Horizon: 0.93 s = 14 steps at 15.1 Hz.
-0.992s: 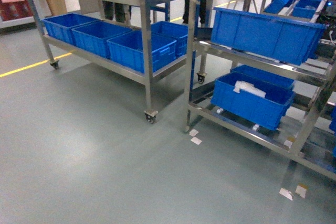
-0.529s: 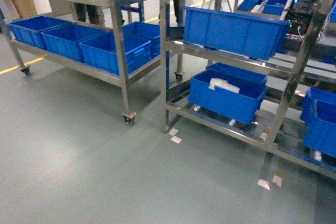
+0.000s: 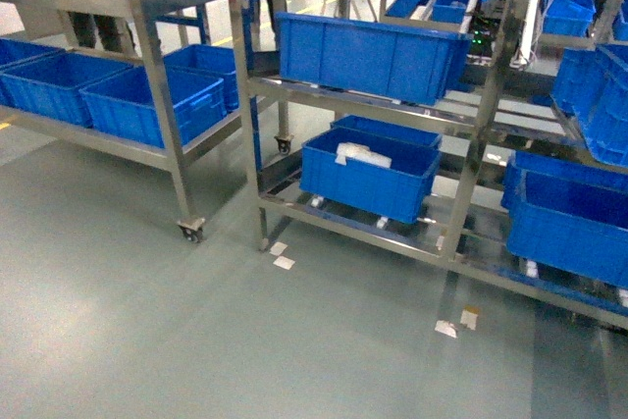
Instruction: Pick red block from blue box to shelf
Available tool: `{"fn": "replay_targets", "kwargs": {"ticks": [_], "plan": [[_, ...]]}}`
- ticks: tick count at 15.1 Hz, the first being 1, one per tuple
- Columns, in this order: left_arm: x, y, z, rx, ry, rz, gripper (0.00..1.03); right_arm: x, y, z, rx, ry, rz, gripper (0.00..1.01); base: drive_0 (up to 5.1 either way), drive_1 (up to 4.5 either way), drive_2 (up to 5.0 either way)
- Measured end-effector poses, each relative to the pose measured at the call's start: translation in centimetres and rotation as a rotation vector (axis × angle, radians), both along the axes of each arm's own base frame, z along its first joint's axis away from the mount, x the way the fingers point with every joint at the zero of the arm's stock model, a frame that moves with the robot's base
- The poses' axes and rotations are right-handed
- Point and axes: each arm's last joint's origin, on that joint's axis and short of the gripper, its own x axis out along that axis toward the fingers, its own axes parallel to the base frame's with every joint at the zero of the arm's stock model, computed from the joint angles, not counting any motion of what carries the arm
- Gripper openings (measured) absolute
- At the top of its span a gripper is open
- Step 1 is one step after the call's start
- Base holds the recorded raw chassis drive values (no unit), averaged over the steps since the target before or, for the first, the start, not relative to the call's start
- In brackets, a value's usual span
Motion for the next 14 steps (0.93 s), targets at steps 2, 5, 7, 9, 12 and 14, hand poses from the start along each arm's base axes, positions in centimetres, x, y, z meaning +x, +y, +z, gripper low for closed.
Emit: {"fn": "replay_targets", "kwargs": {"ticks": [2,5,7,9,12,14], "plan": [[0.00,0.00,0.00,0.000,0.000,0.000,0.98,0.00,0.00,0.00,0.000,0.000,0.000,0.28,-1.6,-1.60,-1.6],[0.00,0.00,0.00,0.000,0.000,0.000,0.98,0.00,0.00,0.00,0.000,0.000,0.000,0.28,-1.5,-1.49,-1.5],[0.00,0.00,0.00,0.000,0.000,-0.001,0.98,0.00,0.00,0.00,0.000,0.000,0.000,0.28,-1.3,-1.31,-1.3],[0.00,0.00,0.00,0.000,0.000,0.000,0.98,0.00,0.00,0.00,0.000,0.000,0.000,0.28,-1.4,-1.43,-1.4],[0.00,0.00,0.00,0.000,0.000,0.000,0.98,0.00,0.00,0.00,0.000,0.000,0.000,0.28,-1.5,-1.45,-1.5],[0.00,0.00,0.00,0.000,0.000,0.000,0.98,0.00,0.00,0.00,0.000,0.000,0.000,0.28,-1.4,-1.35,-1.4]]}}
